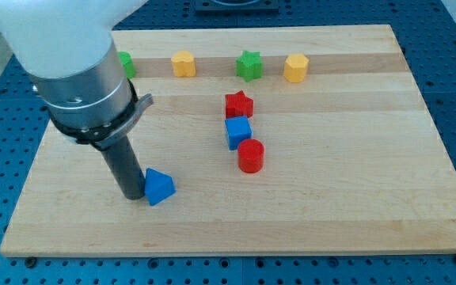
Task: Move the blue triangle diagonally to the red circle
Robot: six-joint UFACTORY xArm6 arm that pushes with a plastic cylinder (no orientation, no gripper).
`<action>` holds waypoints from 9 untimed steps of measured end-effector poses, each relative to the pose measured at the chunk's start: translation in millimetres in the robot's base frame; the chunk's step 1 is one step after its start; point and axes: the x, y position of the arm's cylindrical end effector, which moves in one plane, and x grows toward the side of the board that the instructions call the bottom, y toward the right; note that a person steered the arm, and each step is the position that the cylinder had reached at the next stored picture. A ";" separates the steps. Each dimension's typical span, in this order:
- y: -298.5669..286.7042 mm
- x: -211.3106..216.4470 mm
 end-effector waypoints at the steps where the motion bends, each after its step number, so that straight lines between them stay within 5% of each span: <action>1: 12.0 0.0; 6: 121.4 0.2; 9: 131.1 0.2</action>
